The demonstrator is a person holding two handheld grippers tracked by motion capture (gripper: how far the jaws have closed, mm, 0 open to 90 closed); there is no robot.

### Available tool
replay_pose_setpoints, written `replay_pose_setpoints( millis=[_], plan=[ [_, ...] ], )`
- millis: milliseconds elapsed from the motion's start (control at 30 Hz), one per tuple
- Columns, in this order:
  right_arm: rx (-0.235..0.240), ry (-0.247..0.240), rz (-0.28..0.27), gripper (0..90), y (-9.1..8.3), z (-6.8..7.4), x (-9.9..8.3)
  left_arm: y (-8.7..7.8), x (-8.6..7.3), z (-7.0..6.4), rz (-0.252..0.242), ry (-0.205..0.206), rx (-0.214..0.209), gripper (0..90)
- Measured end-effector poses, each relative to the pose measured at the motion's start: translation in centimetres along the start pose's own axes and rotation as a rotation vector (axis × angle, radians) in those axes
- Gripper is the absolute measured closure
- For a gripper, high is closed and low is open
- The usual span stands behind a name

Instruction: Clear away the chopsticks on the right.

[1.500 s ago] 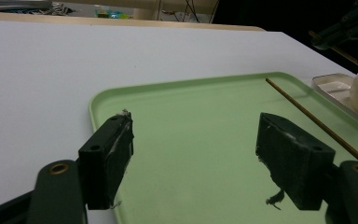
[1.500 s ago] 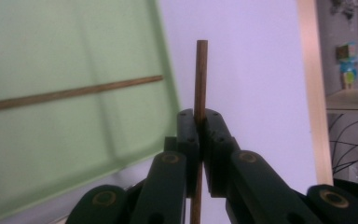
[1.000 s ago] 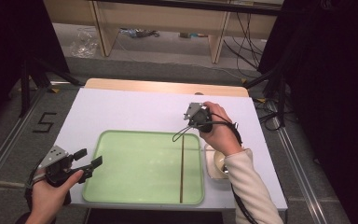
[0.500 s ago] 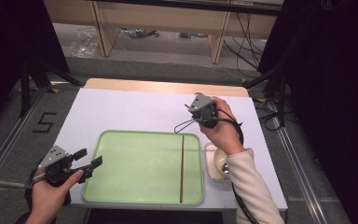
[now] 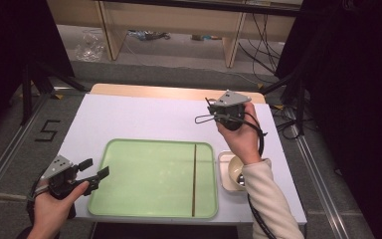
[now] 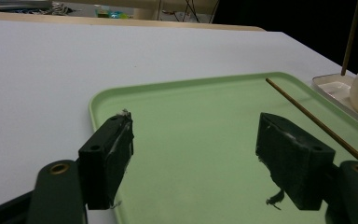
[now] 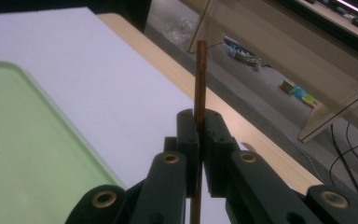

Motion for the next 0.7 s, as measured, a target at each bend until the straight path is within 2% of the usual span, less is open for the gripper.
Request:
replay_pose_setpoints(
  millis=[67,100,167,200,267,300,400,433,533,567,700],
  plan=[
    [-0.008,0.045,-0.011,87.6,-0.2,-0.2,0.1,0.0,0.0,0.0,0.000,0.000,0.000,27.1],
    [0.007,0.075,-0.013,87.6,-0.2,-0.1,0.1,0.0,0.0,0.0,0.000,0.000,0.000,27.1],
    [-0.002,0.082,-0.022,87.6,-0.3,-0.4,0.2,0.0,0.0,0.0,0.000,0.000,0.001,27.1],
    [0.002,0.126,-0.031,87.6,-0.5,-0.5,0.2,0.0,0.0,0.0,0.001,0.000,0.000,27.1],
    [0.001,0.141,-0.028,87.6,-0.5,-0.5,0.2,0.0,0.0,0.0,0.001,0.000,0.000,27.1],
    [0.003,0.170,-0.034,87.6,-0.6,-0.7,0.2,0.0,0.0,0.0,0.000,0.000,0.000,27.1],
    [-0.009,0.200,-0.047,87.6,-0.8,-1.0,0.2,0.0,0.0,0.0,0.001,-0.001,0.001,27.1],
    [-0.007,0.225,-0.051,87.6,-0.8,-0.9,0.3,0.0,0.0,0.0,0.001,-0.001,0.001,27.1],
    [0.013,0.245,-0.053,87.6,-1.0,-1.1,0.3,0.0,0.0,0.0,0.001,0.000,0.000,27.1],
    [0.018,0.278,-0.067,87.6,-0.9,-0.9,0.4,0.0,0.0,0.0,0.000,-0.001,0.001,27.1],
    [0.034,0.313,-0.061,87.6,-1.1,-0.9,0.4,0.0,0.0,0.0,0.001,-0.001,0.001,27.1]
  ],
)
Point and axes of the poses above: each handheld gripper's, and its own axes: y roughly forward along the jaws, x roughly out of its top, z roughly to its left, the point moved 5 cm from there along y, roughly forward along the jaws, and after that the axes turned 2 degrees about z, right-handed, at the moved point
